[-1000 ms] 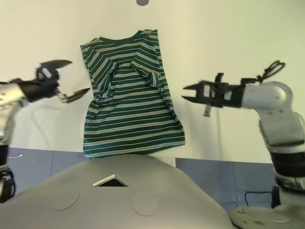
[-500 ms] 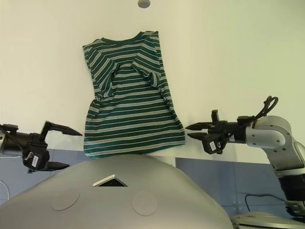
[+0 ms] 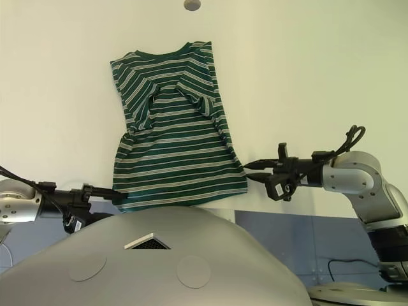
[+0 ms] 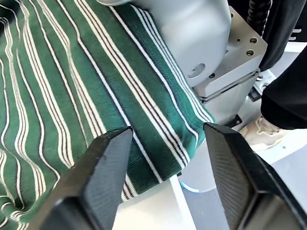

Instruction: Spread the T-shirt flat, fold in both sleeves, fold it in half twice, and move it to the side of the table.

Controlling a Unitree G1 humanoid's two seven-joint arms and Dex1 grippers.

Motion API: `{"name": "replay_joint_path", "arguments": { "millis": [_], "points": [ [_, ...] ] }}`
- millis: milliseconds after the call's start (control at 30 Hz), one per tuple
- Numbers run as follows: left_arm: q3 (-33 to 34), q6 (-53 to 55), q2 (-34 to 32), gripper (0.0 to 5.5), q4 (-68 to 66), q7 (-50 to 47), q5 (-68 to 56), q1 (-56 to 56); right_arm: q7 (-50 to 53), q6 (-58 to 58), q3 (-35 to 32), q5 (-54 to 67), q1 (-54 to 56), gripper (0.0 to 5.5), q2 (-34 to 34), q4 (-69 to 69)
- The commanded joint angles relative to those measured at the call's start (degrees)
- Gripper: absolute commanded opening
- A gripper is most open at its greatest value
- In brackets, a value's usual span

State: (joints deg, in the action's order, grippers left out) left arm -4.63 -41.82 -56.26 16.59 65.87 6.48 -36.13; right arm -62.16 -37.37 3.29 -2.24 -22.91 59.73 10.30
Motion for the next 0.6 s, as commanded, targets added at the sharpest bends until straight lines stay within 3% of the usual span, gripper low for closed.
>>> {"name": "replay_joint_path", "arguments": {
  "millis": [33, 300, 400, 600],
  "points": [
    [-1.3, -0.4, -1.0, 1.89, -1.2, -2.4, 2.0, 1.2, 0.6, 0.5, 0.5, 0.4, 0.6, 1.13, 0.6, 0.1],
    [-3.0, 0.0, -2.1, 0.50, -3.5, -5.9, 2.5, 2.2, 1.9, 1.0, 1.5, 0.1, 1.5, 1.13, 0.2, 0.0],
    [-3.0, 6.3, -3.3, 0.02, -0.3, -4.9, -6.6, 1.8, 1.7, 2.9, 1.3, 1.9, 0.1, 1.13, 0.8, 0.9],
    [-0.6, 21.7, -4.9, 0.02, 5.8, -2.3, -22.8, 3.7, -1.8, 3.6, 0.4, 5.4, -3.0, 1.13, 5.0, 2.7]
  ]
}}
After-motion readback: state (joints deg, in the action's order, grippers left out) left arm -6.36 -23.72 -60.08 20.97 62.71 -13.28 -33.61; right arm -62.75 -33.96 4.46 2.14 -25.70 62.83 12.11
